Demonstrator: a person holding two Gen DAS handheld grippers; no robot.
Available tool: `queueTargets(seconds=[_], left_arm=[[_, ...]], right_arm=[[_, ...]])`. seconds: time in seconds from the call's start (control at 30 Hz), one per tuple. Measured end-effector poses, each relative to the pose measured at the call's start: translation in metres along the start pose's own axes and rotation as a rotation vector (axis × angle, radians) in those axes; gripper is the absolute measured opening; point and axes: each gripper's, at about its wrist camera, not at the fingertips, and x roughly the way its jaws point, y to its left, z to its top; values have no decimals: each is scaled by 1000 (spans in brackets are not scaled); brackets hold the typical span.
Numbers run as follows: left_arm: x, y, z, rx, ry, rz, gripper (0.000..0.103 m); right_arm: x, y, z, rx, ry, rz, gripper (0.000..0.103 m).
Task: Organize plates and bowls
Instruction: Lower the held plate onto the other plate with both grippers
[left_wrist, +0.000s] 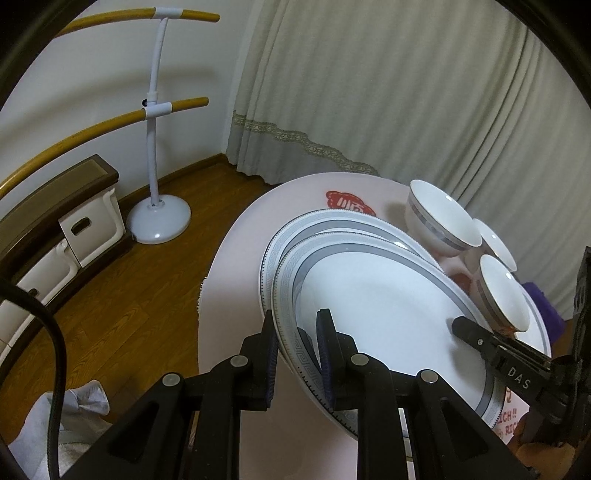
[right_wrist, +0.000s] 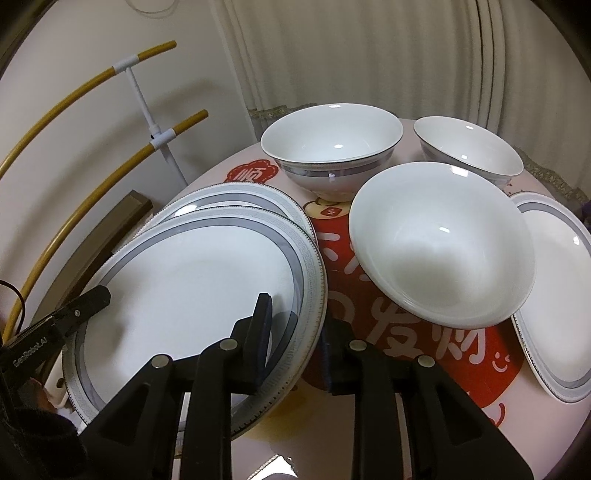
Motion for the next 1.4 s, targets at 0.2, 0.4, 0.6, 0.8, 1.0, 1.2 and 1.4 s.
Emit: queueTargets(seconds=[0.2, 0.4, 0.6, 0.8, 1.0, 1.2, 1.4], left_arm=[[0, -1, 1, 2, -1, 2, 17], [-1, 0, 1, 5, 1, 0, 17], [-2, -3, 2, 16, 4, 11, 17], [-2, -5, 2, 22, 5, 17, 17], [-3, -7, 3, 30, 9, 26, 18], [-8, -7, 2, 38, 10, 41, 19], [-10, -11, 0, 52, 14, 56, 20]], right_arm=[[4, 4, 2, -7, 11, -20, 28], [3, 6, 1, -6, 15, -31, 31], [0, 6, -1, 17, 21, -18, 31], [-3, 1, -4, 40, 26, 15, 31], [2, -5, -1, 88, 44, 39, 31], [9, -7, 1, 118, 61, 78, 31], [15, -3, 3, 112, 62, 83, 31]])
